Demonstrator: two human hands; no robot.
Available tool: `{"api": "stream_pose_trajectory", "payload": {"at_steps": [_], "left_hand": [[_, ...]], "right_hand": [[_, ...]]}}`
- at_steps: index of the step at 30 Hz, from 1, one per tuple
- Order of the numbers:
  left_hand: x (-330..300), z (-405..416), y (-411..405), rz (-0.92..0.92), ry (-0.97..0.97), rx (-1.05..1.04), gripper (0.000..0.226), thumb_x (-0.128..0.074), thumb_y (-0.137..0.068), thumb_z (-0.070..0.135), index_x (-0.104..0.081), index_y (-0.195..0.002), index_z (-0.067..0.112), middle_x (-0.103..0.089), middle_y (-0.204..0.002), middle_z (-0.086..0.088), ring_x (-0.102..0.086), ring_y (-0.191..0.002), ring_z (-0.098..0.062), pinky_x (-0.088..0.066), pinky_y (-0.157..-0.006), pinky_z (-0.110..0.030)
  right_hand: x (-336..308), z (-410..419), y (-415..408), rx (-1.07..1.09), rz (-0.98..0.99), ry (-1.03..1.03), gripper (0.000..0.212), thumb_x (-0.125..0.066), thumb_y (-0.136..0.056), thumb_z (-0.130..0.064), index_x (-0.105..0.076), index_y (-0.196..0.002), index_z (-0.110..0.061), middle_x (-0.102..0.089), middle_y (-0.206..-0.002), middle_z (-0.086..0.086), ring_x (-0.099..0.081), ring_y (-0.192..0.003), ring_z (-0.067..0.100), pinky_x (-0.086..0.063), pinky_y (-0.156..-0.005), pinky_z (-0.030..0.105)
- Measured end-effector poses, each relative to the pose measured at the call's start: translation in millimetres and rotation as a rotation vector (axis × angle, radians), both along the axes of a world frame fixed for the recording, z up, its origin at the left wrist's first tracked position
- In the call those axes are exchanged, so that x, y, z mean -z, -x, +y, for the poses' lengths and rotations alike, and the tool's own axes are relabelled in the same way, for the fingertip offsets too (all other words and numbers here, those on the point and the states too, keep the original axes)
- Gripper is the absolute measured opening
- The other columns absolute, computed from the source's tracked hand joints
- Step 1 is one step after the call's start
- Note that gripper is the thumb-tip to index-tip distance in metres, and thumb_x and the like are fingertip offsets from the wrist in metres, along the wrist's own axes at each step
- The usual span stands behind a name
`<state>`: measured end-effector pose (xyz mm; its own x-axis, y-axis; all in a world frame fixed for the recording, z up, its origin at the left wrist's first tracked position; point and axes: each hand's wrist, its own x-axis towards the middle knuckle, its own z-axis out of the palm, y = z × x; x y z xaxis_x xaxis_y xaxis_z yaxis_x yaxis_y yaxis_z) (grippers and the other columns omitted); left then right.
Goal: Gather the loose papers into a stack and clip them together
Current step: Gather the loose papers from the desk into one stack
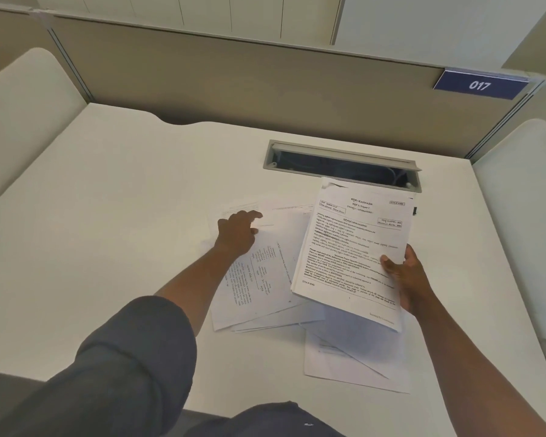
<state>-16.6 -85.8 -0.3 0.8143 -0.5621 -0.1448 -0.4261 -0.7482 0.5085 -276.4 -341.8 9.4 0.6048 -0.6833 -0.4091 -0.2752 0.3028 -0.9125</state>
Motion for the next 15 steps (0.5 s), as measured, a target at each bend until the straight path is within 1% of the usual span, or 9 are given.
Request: {"api": "stream_pose_trajectory", "payload": {"at_steps": [1,3,7,9,11,13,15], "left_hand": [[2,2,1,-0.005,-0.024,-0.017,0.041,-0.053,-0.095,0.013,-0.053,-0.134,0.027,-0.056,-0.133,-0.002,-0.046,-0.13,-0.023,-0.025,-0.105,-0.039],[7,11,2,-0.005,-0.054,-0.092,0.044,-0.057,-0.093,0.014,-0.051,-0.135,0.025,-0.05,-0.137,-0.007,-0.044,-0.131,-0.026,-0.028,-0.105,-0.04],[17,40,8,0.011,-0.121,-0.325,0.047,-0.066,-0.085,0.017,-0.052,-0.13,0.019,-0.05,-0.128,-0.014,-0.048,-0.121,-0.032,-0.036,-0.098,-0.042],[20,52,13,0.056,-0.185,-0.437,0.053,-0.07,-0.084,0.027,-0.048,-0.129,0.014,-0.048,-0.126,-0.016,-0.049,-0.118,-0.034,-0.04,-0.096,-0.043],[19,57,20,0.144,-0.273,-0.551,0.067,-0.075,-0.079,0.041,-0.042,-0.128,0.01,-0.045,-0.129,-0.018,-0.047,-0.12,-0.035,-0.041,-0.096,-0.045],[16,58,26,0.275,-0.336,-0.669,0.085,-0.081,-0.069,0.051,-0.038,-0.128,0.008,-0.04,-0.132,-0.017,-0.041,-0.124,-0.034,-0.04,-0.097,-0.045],[14,56,32,0.372,-0.362,-0.711,0.098,-0.086,-0.06,0.054,-0.034,-0.128,0.006,-0.037,-0.132,-0.016,-0.039,-0.124,-0.031,-0.041,-0.089,-0.041]], "right_hand": [[1,-1,0,-0.004,0.005,0.003,0.046,-0.066,-0.091,-0.005,-0.05,-0.132,-0.017,-0.066,-0.128,0.007,-0.064,-0.112,0.037,-0.05,-0.094,0.061],[3,-3,0,-0.013,0.013,0.003,0.046,-0.065,-0.091,-0.006,-0.049,-0.133,-0.017,-0.066,-0.128,0.007,-0.064,-0.112,0.037,-0.05,-0.094,0.061],[8,-2,-6,-0.032,0.017,-0.005,0.046,-0.064,-0.091,-0.005,-0.049,-0.133,-0.018,-0.065,-0.128,0.006,-0.064,-0.112,0.036,-0.05,-0.094,0.06],[10,0,-10,-0.042,0.019,-0.005,0.046,-0.063,-0.092,-0.004,-0.049,-0.133,-0.018,-0.065,-0.129,0.005,-0.064,-0.112,0.034,-0.05,-0.095,0.058],[10,2,-13,-0.054,0.025,-0.005,0.046,-0.062,-0.092,-0.004,-0.049,-0.134,-0.018,-0.064,-0.13,0.004,-0.064,-0.112,0.032,-0.051,-0.094,0.055],[12,5,-16,-0.062,0.028,-0.014,0.046,-0.062,-0.093,-0.004,-0.049,-0.134,-0.017,-0.064,-0.129,0.004,-0.064,-0.111,0.031,-0.052,-0.093,0.052],[13,7,-19,-0.072,0.032,-0.014,0.045,-0.062,-0.093,-0.004,-0.049,-0.134,-0.017,-0.064,-0.13,0.004,-0.064,-0.112,0.031,-0.052,-0.094,0.052]]}}
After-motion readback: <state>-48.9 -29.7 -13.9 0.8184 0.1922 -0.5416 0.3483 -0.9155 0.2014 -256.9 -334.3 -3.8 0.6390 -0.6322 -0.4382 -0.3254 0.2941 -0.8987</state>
